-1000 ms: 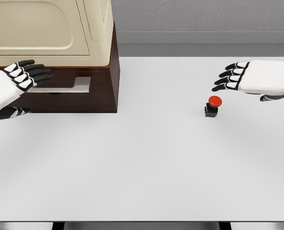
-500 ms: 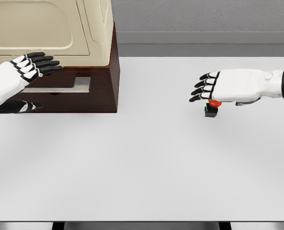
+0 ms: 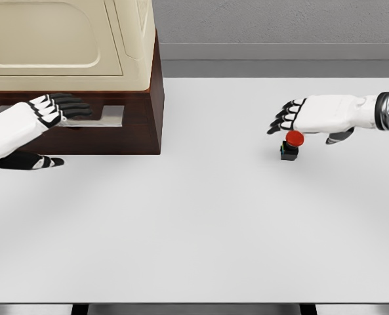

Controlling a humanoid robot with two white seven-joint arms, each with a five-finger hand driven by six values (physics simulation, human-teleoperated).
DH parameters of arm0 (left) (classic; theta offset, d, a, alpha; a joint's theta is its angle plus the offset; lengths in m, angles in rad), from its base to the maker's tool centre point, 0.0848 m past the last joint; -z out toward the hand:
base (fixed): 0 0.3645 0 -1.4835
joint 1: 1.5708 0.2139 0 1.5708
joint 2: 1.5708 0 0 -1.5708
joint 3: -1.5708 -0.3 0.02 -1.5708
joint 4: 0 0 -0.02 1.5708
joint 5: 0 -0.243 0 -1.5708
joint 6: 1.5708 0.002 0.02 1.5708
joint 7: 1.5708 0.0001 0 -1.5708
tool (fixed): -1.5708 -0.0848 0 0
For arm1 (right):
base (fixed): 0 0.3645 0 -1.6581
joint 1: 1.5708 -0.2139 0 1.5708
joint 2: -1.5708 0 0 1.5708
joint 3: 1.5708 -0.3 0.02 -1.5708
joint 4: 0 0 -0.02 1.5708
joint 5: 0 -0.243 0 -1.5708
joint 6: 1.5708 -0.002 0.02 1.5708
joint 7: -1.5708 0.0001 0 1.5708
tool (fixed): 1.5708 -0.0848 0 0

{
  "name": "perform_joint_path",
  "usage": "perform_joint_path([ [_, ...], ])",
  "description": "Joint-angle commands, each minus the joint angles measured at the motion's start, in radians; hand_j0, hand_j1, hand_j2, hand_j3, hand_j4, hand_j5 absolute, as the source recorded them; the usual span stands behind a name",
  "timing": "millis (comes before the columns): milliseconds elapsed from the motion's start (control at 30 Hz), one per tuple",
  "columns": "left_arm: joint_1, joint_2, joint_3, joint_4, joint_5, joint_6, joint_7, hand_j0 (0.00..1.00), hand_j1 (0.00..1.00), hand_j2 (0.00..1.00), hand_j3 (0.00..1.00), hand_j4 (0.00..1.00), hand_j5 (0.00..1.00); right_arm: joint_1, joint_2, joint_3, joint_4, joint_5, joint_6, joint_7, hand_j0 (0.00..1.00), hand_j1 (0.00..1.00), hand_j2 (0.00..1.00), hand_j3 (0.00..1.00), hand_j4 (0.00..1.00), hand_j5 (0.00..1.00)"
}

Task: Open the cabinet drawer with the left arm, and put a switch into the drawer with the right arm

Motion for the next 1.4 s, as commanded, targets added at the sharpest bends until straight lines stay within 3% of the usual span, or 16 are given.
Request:
perform_joint_path([
  [0,0.0,0.01,-0.002,0.011,0.025,0.038,0.0,0.98,0.98,0.98,0.98,0.98,0.98,-0.002,0.03,0.0,0.063,0.0,0.002,0.0,1.0,1.0,1.0,1.0,1.0,1.0],
  [133,-0.009,0.027,-0.002,0.013,0.028,0.095,0.0,0.98,0.98,0.98,0.98,0.98,0.98,-0.002,0.053,0.007,0.119,0.007,0.002,0.0,1.0,1.0,1.0,1.0,1.0,1.0],
  [267,-0.011,0.026,-0.042,0.016,0.028,0.164,0.0,0.98,0.98,0.98,0.98,0.98,0.98,-0.003,0.051,0.052,0.12,0.007,0.002,0.0,1.0,1.0,1.0,1.0,1.0,1.0],
  [467,-0.015,0.021,-0.062,-0.018,0.017,0.15,0.0,1.0,1.0,1.0,1.0,1.0,1.0,-0.003,0.05,0.055,0.117,0.007,0.002,0.0,1.0,1.0,1.0,1.0,1.0,1.0],
  [633,-0.097,0.004,-0.143,-0.018,0.014,0.151,0.0,1.0,1.0,1.0,1.0,1.0,1.0,-0.003,0.053,0.072,0.113,0.005,0.002,0.0,1.0,1.0,1.0,1.0,1.0,1.0],
  [767,-0.103,-0.005,-0.153,-0.018,0.012,0.158,0.0,1.0,1.0,1.0,1.0,1.0,1.0,-0.003,0.061,0.072,0.12,0.011,0.002,0.0,1.0,1.0,1.0,1.0,1.0,1.0],
  [867,-0.169,-0.023,-0.232,-0.018,0.003,0.162,0.0,1.0,1.0,1.0,1.0,1.0,1.0,-0.003,0.091,0.07,0.145,0.03,0.002,0.0,1.0,1.0,1.0,1.0,1.0,1.0],
  [1067,-0.169,-0.039,-0.251,-0.012,0.003,0.164,0.0,1.0,1.0,1.0,1.0,1.0,1.0,-0.005,0.131,0.072,0.217,0.05,0.002,0.0,1.0,1.0,1.0,1.0,1.0,1.0],
  [1367,-0.153,-0.042,-0.26,0.008,0.005,0.164,0.0,1.0,1.0,1.0,1.0,1.0,1.0,-0.011,0.137,0.07,0.24,0.056,0.002,0.0,1.0,1.0,1.0,1.0,1.0,1.0],
])
